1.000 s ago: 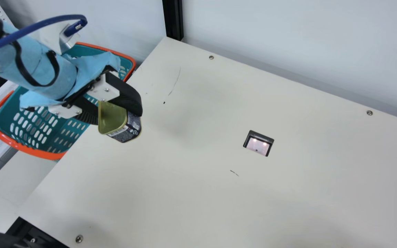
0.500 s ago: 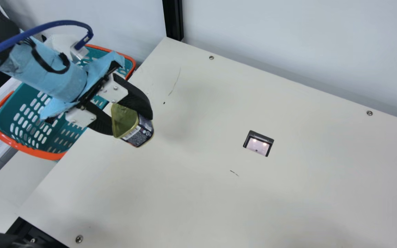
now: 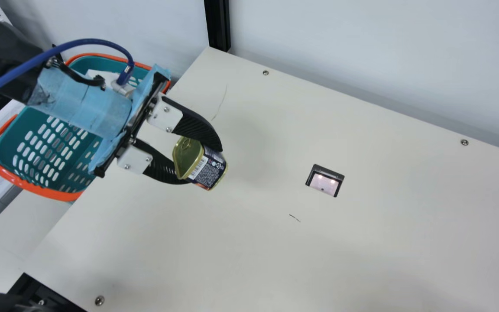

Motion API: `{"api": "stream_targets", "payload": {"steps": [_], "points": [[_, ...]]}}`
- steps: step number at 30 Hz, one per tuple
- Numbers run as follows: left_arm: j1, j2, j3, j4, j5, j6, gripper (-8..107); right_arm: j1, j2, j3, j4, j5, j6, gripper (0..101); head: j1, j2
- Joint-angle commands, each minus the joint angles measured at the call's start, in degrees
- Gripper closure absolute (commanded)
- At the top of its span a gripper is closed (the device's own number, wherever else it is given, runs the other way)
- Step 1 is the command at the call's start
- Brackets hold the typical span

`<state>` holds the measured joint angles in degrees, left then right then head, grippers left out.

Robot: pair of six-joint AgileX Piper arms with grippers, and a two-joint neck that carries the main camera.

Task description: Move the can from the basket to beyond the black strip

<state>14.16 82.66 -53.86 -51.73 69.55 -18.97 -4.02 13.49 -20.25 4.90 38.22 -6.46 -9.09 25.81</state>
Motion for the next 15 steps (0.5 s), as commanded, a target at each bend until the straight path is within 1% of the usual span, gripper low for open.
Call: {"api": "stream_targets", "payload": {"steps": [1,15], "points": [[0.00,0.00,0.00,0.00,0.00,0.00,89,0.00,0.00,0.00,0.00,0.00,0.00,0,-1.91,0.76],[0.00,0.00,0.00,0.00,0.00,0.00,89,0.00,0.00,0.00,0.00,0.00,0.00,0,-1.91,0.76]]}}
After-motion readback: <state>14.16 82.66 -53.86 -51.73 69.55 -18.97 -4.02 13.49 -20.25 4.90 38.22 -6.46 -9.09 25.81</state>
